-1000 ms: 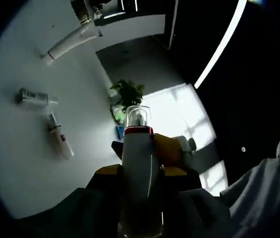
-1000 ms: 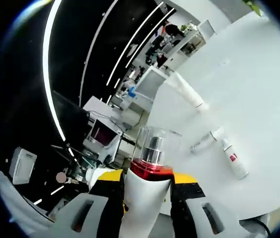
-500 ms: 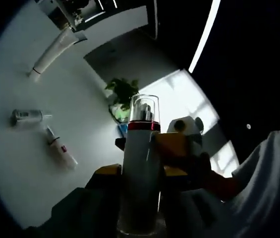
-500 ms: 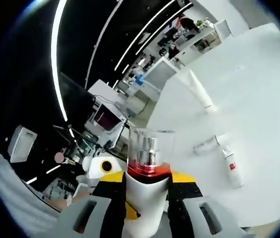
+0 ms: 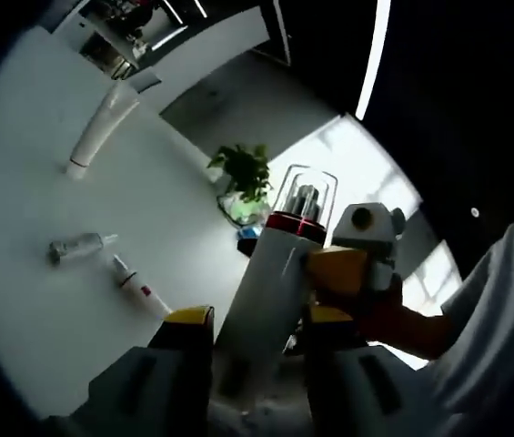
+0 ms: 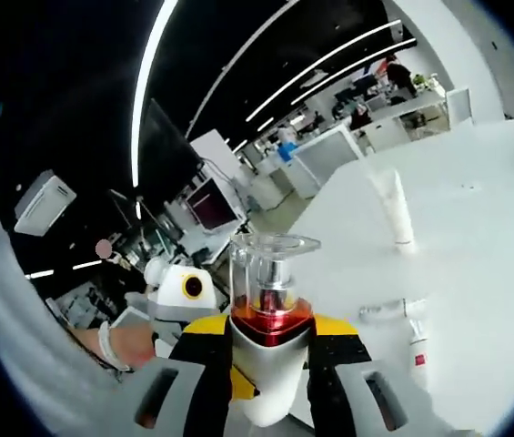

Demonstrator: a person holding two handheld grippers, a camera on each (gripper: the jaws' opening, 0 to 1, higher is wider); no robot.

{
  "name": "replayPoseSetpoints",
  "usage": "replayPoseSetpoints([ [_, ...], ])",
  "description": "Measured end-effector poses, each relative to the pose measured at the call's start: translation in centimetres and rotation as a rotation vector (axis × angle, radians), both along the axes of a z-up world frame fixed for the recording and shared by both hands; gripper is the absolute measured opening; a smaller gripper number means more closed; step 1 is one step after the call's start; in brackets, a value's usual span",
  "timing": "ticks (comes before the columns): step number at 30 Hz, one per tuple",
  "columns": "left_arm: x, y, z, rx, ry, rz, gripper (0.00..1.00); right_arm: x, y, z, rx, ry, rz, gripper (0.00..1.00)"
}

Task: Arrange the skincare products in the storage area until every visible bottle or jar stands upright without overlapping.

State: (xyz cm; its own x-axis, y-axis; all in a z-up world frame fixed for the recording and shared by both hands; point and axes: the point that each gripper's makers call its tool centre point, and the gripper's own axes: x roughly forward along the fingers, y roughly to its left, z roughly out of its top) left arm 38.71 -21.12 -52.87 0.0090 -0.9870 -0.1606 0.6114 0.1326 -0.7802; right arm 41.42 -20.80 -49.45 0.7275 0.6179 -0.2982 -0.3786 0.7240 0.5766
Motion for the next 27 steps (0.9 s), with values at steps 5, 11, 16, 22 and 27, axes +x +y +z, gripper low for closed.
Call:
replayPoseSetpoints([
  [5, 1.6, 1.2, 0.6, 0.064, -0.069, -0.005, 0.35, 1.4, -0.8, 1.1, 0.021, -0.033, -0.013, 0.24],
  [11, 6.5, 3.8, 2.8, 0.11, -0.119, 0.115, 0.23, 3.2, -2.6, 3.0, 0.06, -0.066, -0.046, 0.24],
  [16, 11.5, 7.0, 6.4, -0.053, -0.021, 0.315, 0.2, 3.6, -3.6, 3.9, 0.044, -0.09, -0.061, 0.24],
  [22, 16.2, 14.2, 6.3, 0.014, -0.156, 0.526, 0.21, 3.5, -4.8, 3.9, 0.023, -0.097, -0.071, 0.24],
  [27, 16.3, 17.9, 6.2, 0.189, -0.427, 0.559, 0.2, 3.2, -5.5, 3.6, 0.035, -0.093, -0.096, 0.25],
])
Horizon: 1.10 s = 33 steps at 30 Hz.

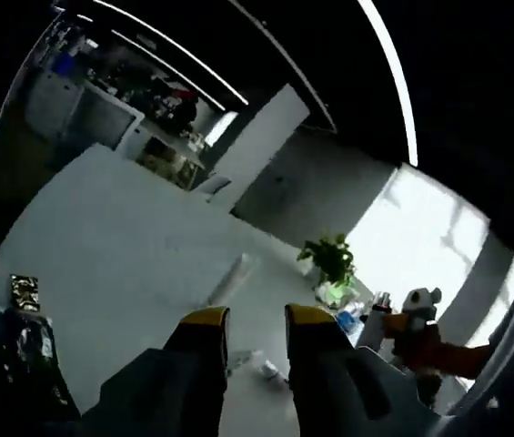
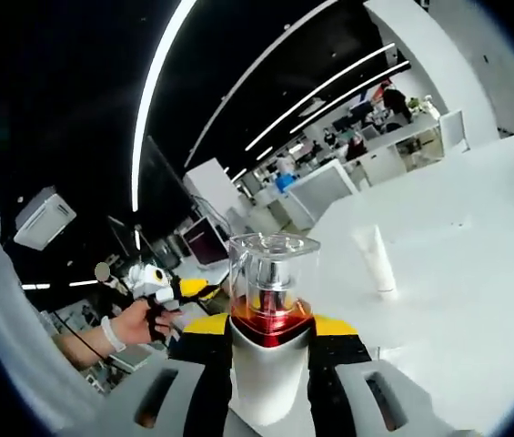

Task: Arrange the skincare products in the storage area until every visible bottle or jar stands upright without overlapping.

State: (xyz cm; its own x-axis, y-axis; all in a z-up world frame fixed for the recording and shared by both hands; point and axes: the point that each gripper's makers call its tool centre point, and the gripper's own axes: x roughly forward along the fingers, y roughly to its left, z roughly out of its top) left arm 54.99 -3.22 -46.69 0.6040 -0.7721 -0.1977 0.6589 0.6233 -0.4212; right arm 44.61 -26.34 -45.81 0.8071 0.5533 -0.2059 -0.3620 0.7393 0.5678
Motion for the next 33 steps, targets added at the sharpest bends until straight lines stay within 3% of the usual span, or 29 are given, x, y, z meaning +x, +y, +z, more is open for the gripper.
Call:
replayPoseSetpoints([
  [3, -1.7, 1.1, -0.7, 0.228, -0.191, -0.033, 0.23, 0.0, -0.1, -0.1, -0.002, 0.002, -0.012, 0.25],
  [6, -4.1, 1.6, -3.3, 0.373, -0.2, -0.068, 0.29, -0.1, -0.1, -0.1, -0.005, -0.001, -0.015, 0.25],
  [7, -4.5, 1.8, -4.0, 0.387, -0.186, -0.059, 0.32, -0.1, -0.1, -0.1, -0.003, -0.001, -0.016, 0.25],
  [8, -5.7, 1.4, -5.2, 0.348, -0.109, -0.055, 0.36, 0.0, -0.1, -0.1, -0.001, 0.0, -0.02, 0.25],
  [11, -7.5, 1.5, -7.5, 0.341, -0.018, -0.045, 0.39, 0.3, 0.0, -0.4, 0.001, 0.005, -0.022, 0.25],
  [15, -8.6, 2.4, -10.1, 0.424, -0.008, -0.023, 0.38, 0.5, 0.3, -0.4, -0.017, 0.0, -0.015, 0.25],
  [18, -9.7, 1.9, -11.5, 0.451, 0.011, -0.038, 0.37, 0.7, 0.3, -0.4, -0.018, -0.005, -0.013, 0.25],
  [20, -10.3, 2.0, -12.6, 0.528, 0.022, -0.068, 0.32, 0.9, 0.2, -0.4, -0.018, -0.004, -0.015, 0.25],
  [21, -10.0, 2.4, -12.8, 0.588, -0.009, -0.074, 0.29, 1.0, 0.2, -0.4, -0.018, -0.004, -0.015, 0.25],
  [23, -9.8, 3.1, -12.6, 0.613, -0.013, -0.043, 0.26, 1.1, 0.2, -0.5, -0.019, -0.001, -0.017, 0.25],
  [26, -10.8, 2.4, -12.0, 0.494, 0.052, 0.015, 0.32, 1.3, 0.0, -0.6, -0.035, -0.002, -0.019, 0.25],
  [27, -11.2, 2.2, -12.2, 0.495, 0.044, 0.006, 0.33, 1.3, -0.1, -0.6, -0.038, -0.003, -0.021, 0.25],
  [28, -11.5, 1.8, -12.8, 0.509, 0.045, -0.014, 0.32, 1.4, -0.3, -0.7, -0.039, -0.002, -0.024, 0.25],
  [30, -11.9, 1.8, -13.6, 0.605, 0.038, -0.077, 0.26, 1.7, -0.8, -1.0, -0.037, 0.004, -0.035, 0.25],
  [33, -11.0, 1.3, -12.8, 0.509, 0.035, -0.034, 0.29, 2.0, -1.2, -1.2, -0.059, -0.001, -0.044, 0.25],
])
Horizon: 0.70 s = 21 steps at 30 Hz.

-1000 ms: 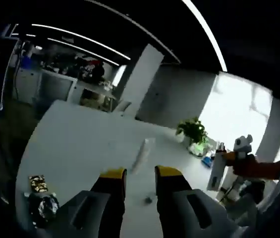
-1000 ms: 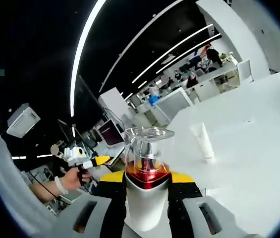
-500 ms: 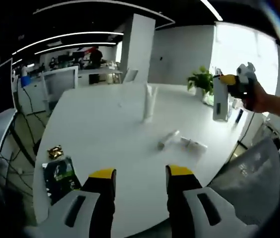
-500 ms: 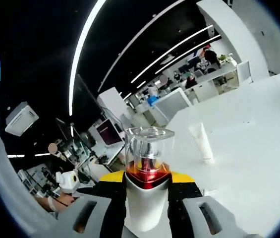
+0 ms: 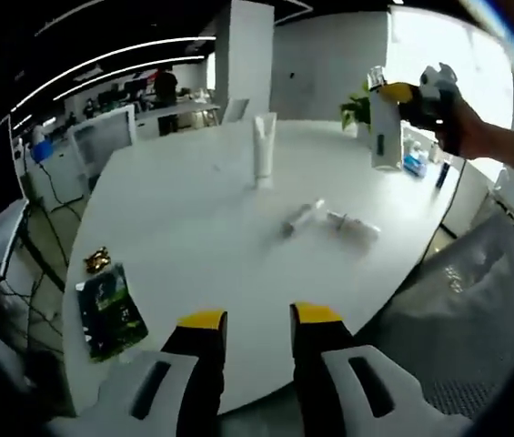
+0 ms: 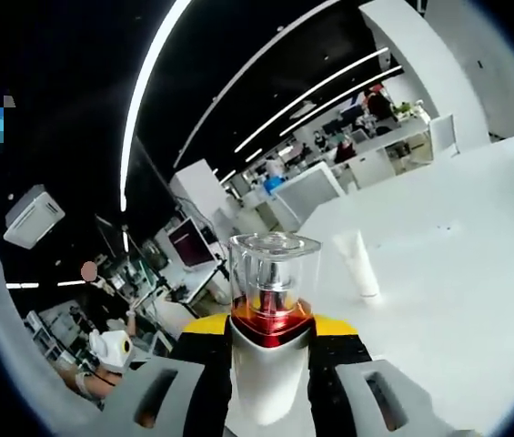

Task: Arrange the skincare products in the storage area until every visible bottle or jar stands upright without overlapping.

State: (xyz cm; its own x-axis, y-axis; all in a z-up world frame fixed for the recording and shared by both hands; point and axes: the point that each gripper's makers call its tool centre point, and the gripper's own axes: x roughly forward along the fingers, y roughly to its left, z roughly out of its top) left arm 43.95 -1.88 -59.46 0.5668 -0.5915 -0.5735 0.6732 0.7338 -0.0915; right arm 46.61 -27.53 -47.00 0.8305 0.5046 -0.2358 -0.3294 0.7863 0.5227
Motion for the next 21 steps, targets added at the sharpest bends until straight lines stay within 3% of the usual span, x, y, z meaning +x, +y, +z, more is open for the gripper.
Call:
replayPoseSetpoints([
  [1, -0.1, 0.4, -0.2, -0.016, 0.031, 0.029, 0.31, 0.2, -0.3, 0.0, -0.021, -0.01, -0.005, 0.25],
  [4, -0.2, 0.6, -0.8, 0.017, 0.041, 0.021, 0.32, 0.7, -1.2, -0.4, -0.055, -0.016, -0.031, 0.25],
  [10, -0.3, 1.0, -0.9, 0.016, 0.043, 0.033, 0.3, 2.6, -2.6, -1.2, -0.117, -0.044, -0.052, 0.24],
  [14, -0.3, 1.1, -0.9, 0.01, 0.05, 0.039, 0.29, 4.2, -2.7, -2.0, -0.232, -0.07, -0.007, 0.24],
  [21, -0.3, 1.3, -1.3, 0.017, 0.062, 0.048, 0.29, 7.1, -3.5, -3.6, -0.324, -0.079, 0.036, 0.24],
])
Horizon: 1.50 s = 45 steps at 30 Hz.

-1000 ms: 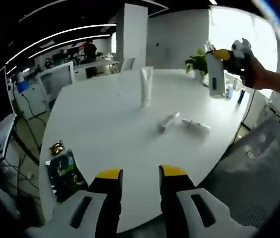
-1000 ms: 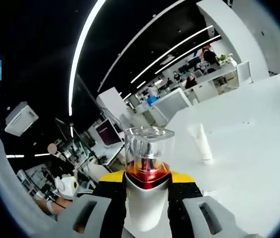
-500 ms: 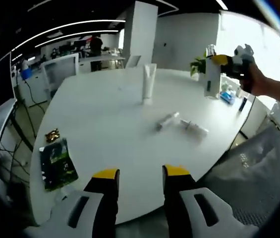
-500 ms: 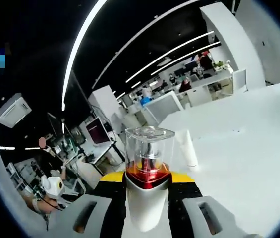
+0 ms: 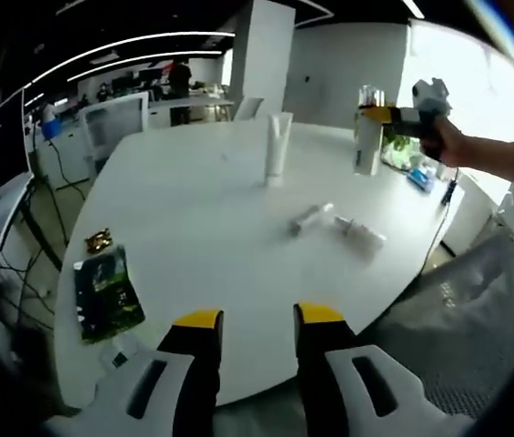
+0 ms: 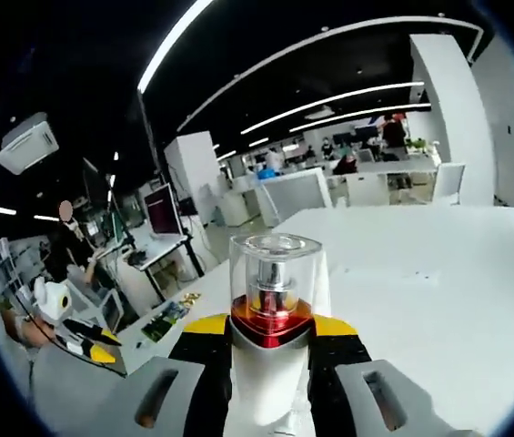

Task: Arrange the skincare products in the storage area until every visible bottle or jar stands upright without overlapping.

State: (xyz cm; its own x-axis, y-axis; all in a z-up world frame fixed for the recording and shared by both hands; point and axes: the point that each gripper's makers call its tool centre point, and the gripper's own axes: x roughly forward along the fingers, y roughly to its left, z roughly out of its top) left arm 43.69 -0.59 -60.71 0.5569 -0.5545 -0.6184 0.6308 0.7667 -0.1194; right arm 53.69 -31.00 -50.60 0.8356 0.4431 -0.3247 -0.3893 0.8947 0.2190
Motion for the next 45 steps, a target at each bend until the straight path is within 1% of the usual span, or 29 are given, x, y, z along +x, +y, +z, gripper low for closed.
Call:
replayPoseSetpoints([
  [4, -0.1, 0.1, -0.4, 0.011, 0.008, -0.002, 0.27, 2.1, -0.4, -1.6, -0.073, -0.023, 0.021, 0.24],
  [6, -0.2, 0.1, -0.5, 0.019, 0.014, -0.005, 0.27, 3.2, -0.6, -2.3, -0.089, -0.033, 0.021, 0.24],
  [7, -0.2, 0.1, -0.7, 0.022, 0.022, -0.005, 0.26, 3.4, -0.6, -2.4, -0.089, -0.038, 0.025, 0.24],
  [9, -0.4, 0.3, -1.3, 0.046, 0.042, -0.01, 0.26, 4.5, -1.0, -3.0, -0.089, -0.049, 0.034, 0.24],
  [10, -0.5, 0.4, -1.5, 0.055, 0.048, -0.008, 0.25, 5.0, -1.0, -3.2, -0.091, -0.05, 0.037, 0.24],
  [12, -0.6, 0.8, -2.1, 0.074, 0.073, 0.001, 0.27, 6.2, -1.2, -4.1, -0.12, -0.046, 0.053, 0.24],
  [15, -0.6, 0.9, -2.2, 0.075, 0.074, 0.005, 0.27, 7.2, -1.5, -5.1, -0.135, -0.039, 0.068, 0.24],
  [17, -0.7, 0.8, -2.3, 0.084, 0.073, -0.006, 0.25, 7.6, -1.7, -5.7, -0.136, -0.034, 0.081, 0.24],
  [20, -1.1, 0.8, -2.9, 0.106, 0.096, -0.023, 0.25, 8.1, -1.8, -6.2, -0.129, -0.022, 0.085, 0.24],
  [25, -1.2, 1.0, -3.1, 0.133, 0.104, -0.033, 0.23, 9.1, -2.0, -7.1, -0.141, -0.017, 0.095, 0.25],
  [30, -1.4, 0.8, -3.2, 0.137, 0.111, -0.048, 0.23, 10.3, -1.9, -7.6, -0.155, -0.015, 0.124, 0.25],
  [35, -1.4, 0.8, -3.3, 0.141, 0.115, -0.054, 0.21, 11.2, -1.7, -7.9, -0.169, -0.044, 0.152, 0.25],
  [39, -1.6, 0.9, -3.6, 0.152, 0.126, -0.056, 0.21, 11.9, -1.9, -8.2, -0.141, -0.073, 0.172, 0.25],
  [43, -1.7, 0.9, -3.8, 0.16, 0.133, -0.066, 0.21, 12.3, -1.9, -8.9, -0.178, -0.088, 0.185, 0.25],
  [45, -1.8, 0.9, -3.8, 0.166, 0.135, -0.071, 0.2, 12.4, -2.1, -9.3, -0.175, -0.083, 0.187, 0.25],
])
